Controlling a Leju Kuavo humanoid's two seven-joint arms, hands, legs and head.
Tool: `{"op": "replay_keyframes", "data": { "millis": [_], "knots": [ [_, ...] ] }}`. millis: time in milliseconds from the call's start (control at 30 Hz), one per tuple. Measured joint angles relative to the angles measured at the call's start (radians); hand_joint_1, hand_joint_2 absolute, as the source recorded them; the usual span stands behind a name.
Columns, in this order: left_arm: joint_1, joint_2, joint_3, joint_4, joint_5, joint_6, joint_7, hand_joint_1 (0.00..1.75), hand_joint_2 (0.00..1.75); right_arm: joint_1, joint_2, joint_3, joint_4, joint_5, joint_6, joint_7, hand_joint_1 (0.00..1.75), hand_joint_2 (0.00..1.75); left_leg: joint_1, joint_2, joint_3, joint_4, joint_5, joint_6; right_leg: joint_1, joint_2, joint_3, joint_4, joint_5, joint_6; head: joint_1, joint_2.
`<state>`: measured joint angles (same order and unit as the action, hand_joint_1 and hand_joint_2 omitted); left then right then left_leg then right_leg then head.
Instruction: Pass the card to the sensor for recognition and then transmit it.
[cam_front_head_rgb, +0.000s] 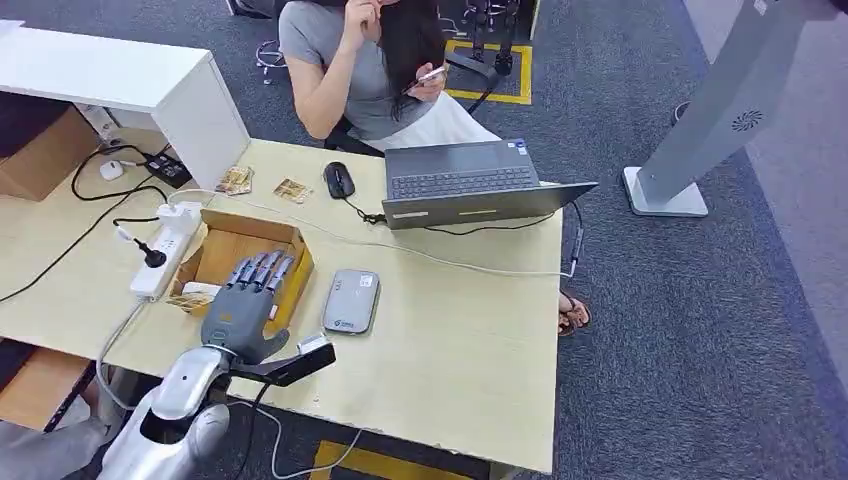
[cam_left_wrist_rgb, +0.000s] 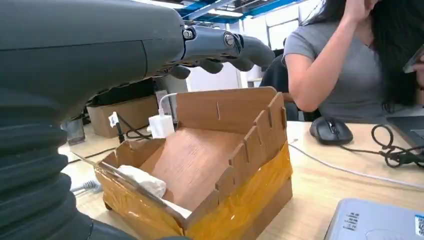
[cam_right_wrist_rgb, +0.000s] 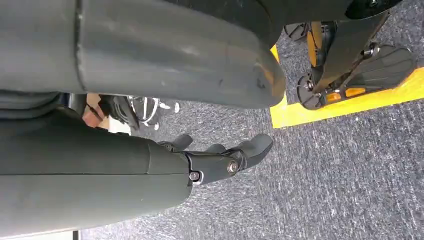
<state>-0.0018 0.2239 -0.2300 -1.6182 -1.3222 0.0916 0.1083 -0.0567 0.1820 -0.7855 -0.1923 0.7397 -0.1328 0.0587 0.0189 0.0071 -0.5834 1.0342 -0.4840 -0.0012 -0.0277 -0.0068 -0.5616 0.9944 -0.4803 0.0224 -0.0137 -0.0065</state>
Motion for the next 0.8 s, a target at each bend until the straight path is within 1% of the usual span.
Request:
{"op": "replay_keyframes", "data": {
  "millis": [400,567,800],
  "knots": [
    [0.033,0.005,0.000,0.005,-0.008,-0.005,0.005,0.00,1.75,0.000,-0.002,-0.007,0.000,-0.010,0.000,0.004,0.00,0.00,0.000,0.000,0.000,0.000,0.000,0.000,0.000,0.000,0.000,0.000,0.000,0.000,0.000,0.000],
    [0.075,0.021,0.003,-0.015,-0.008,-0.003,0.017,0.00,1.75,0.000,-0.002,-0.016,0.000,-0.011,0.002,0.004,0.00,0.00,0.000,0.000,0.000,0.000,0.000,0.000,0.000,0.000,0.000,0.000,0.000,0.000,0.000,0.000],
    [0.083,0.033,0.023,-0.023,0.000,-0.005,0.026,0.00,1.75,0.000,-0.003,-0.020,0.000,-0.004,0.008,0.006,0.00,0.00,0.000,0.000,0.000,0.000,0.000,0.000,0.000,0.000,0.000,0.000,0.000,0.000,0.000,0.000]
  ]
}}
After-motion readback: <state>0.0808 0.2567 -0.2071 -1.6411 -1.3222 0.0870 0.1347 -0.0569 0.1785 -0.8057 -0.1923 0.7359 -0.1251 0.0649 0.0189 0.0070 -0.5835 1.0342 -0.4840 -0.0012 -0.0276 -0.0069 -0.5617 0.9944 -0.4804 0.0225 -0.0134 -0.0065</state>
